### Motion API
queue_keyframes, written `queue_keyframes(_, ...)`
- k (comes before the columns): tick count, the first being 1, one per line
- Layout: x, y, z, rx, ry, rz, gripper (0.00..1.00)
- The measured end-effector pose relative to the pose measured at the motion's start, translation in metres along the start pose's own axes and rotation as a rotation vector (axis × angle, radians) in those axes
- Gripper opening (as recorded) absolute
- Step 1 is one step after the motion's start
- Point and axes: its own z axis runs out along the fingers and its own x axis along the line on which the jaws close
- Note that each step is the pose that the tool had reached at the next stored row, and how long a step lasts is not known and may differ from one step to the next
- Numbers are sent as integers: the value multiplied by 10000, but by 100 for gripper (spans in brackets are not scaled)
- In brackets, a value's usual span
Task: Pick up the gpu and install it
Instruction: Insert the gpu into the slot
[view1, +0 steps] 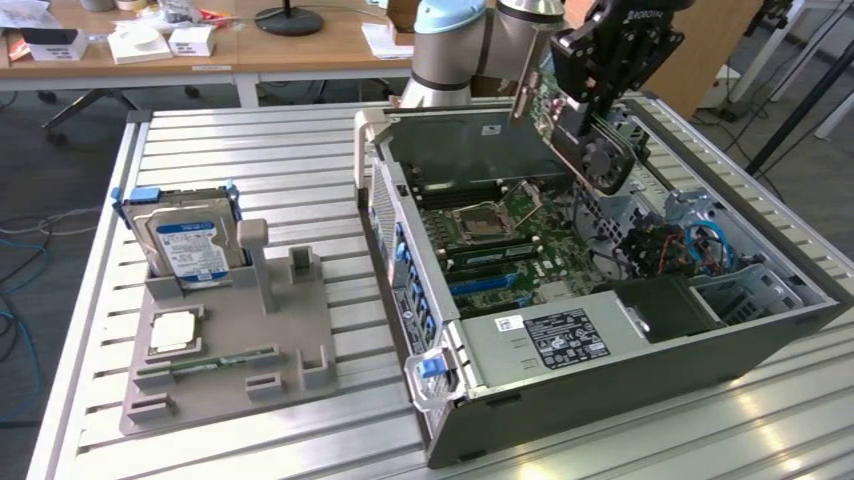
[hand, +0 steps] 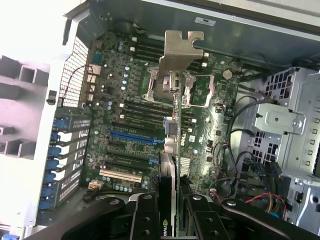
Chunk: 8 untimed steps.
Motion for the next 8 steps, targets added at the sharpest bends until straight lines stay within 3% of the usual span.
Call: queue_keyframes(8,0,0,2,-11,22,-489,26)
